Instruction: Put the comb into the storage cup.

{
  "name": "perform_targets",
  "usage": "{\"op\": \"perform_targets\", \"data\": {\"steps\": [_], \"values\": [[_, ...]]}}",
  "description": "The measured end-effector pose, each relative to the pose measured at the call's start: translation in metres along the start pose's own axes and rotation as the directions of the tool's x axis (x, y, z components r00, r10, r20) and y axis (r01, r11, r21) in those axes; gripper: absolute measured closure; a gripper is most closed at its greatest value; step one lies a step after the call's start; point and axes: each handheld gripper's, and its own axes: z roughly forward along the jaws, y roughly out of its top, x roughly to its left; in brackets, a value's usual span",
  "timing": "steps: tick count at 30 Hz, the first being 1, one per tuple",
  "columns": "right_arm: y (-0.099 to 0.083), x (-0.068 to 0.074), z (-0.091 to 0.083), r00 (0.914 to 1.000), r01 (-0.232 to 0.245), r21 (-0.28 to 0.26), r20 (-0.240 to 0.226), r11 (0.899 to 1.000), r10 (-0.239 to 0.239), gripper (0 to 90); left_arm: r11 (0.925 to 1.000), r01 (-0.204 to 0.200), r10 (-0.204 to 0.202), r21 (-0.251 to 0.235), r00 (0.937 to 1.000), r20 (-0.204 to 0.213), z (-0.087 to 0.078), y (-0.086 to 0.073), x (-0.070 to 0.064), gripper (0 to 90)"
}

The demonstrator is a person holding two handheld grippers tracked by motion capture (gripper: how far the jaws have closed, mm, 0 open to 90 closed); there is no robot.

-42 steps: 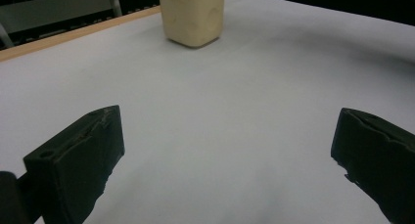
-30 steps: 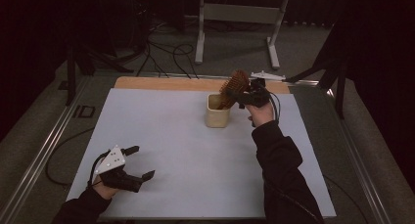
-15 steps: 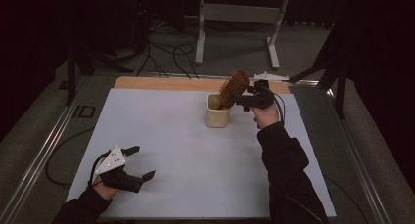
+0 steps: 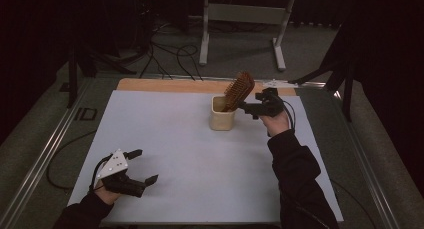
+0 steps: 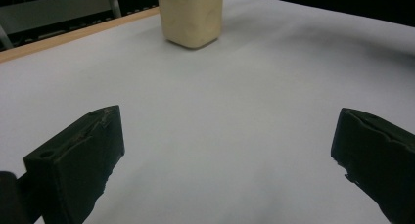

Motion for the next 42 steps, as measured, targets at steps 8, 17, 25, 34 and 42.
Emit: {"op": "perform_targets", "data": {"steps": [8,17,25,34,42], "values": [[-0.013,0.001,-0.006,0.9999,0.011,0.003,-0.008,1.000,-0.011,9.3,1.0000,0.000,0.000,0.001,1.0000,0.002,0.000,0.000,0.000,0.1],[-0.037,0.001,-0.012,0.9994,0.023,0.002,-0.028,1.000,-0.023,9.2,1.0000,-0.002,0.002,0.000,1.0000,0.003,0.000,0.000,0.000,0.1],[-0.064,0.003,-0.022,0.9981,0.039,0.014,-0.047,0.999,-0.038,9.3,1.0000,0.004,-0.004,-0.002,1.0000,-0.002,-0.001,-0.001,0.001,0.1],[-0.093,0.004,-0.033,0.9956,0.060,0.026,-0.074,0.998,-0.058,9.3,1.0000,0.003,-0.003,0.001,1.0000,-0.004,-0.001,-0.001,0.002,0.1],[-0.112,0.010,-0.043,0.9937,0.067,0.026,-0.091,0.997,-0.064,9.3,1.0000,0.004,-0.004,0.000,1.0000,-0.002,-0.001,0.000,0.001,0.1]]}}
